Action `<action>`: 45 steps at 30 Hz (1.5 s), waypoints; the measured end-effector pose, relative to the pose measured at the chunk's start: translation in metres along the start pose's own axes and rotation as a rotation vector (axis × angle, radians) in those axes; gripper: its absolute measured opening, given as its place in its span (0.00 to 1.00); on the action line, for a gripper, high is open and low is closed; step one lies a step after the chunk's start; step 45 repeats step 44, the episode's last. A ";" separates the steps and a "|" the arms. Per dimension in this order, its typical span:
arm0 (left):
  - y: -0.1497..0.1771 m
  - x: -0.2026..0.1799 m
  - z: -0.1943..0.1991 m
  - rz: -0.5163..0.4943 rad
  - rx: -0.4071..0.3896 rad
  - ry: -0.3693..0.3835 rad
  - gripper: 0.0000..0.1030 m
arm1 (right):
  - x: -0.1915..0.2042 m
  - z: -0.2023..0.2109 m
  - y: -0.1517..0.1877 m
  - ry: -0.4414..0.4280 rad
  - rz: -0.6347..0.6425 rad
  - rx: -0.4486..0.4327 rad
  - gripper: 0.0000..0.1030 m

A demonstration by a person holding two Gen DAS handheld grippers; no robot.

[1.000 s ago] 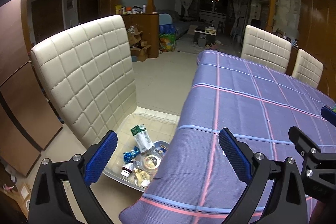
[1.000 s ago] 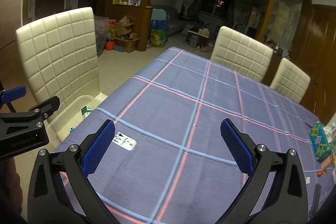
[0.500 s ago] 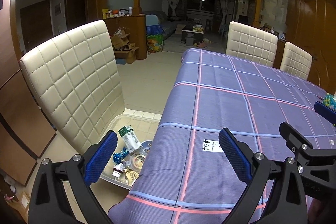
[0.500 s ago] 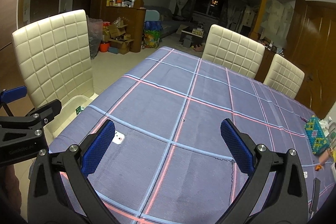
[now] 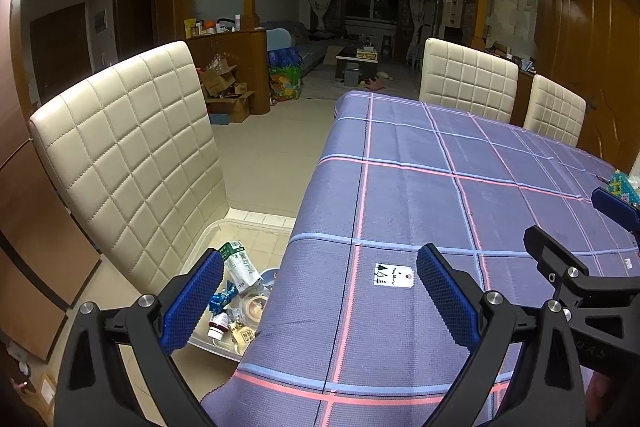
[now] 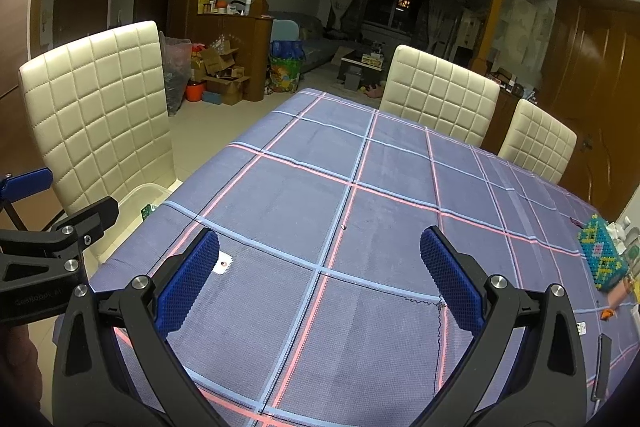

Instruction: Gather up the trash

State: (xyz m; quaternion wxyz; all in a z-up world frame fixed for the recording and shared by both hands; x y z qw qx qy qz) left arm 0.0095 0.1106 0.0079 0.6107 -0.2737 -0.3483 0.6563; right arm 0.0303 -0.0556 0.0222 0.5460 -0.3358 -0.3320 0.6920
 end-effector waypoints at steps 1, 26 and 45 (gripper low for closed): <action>0.000 0.000 0.000 -0.004 -0.004 -0.004 0.92 | 0.000 0.000 0.000 -0.005 -0.003 0.002 0.96; 0.000 0.006 -0.001 0.004 -0.022 -0.045 0.92 | -0.003 -0.003 0.001 -0.025 -0.020 0.023 0.96; 0.001 0.006 -0.002 0.012 -0.007 -0.043 0.92 | -0.009 -0.007 0.003 -0.018 -0.035 0.037 0.96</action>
Point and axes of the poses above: each gripper's, at about its wrist camera, not at the fingertips, and z roughly against the way its jaws point, x to its left, y to its underside, the point moved 4 cm from there along -z, roughly the way its jaws point, and after that the axes turned 6 degrees about -z, right-handed, at the moved point
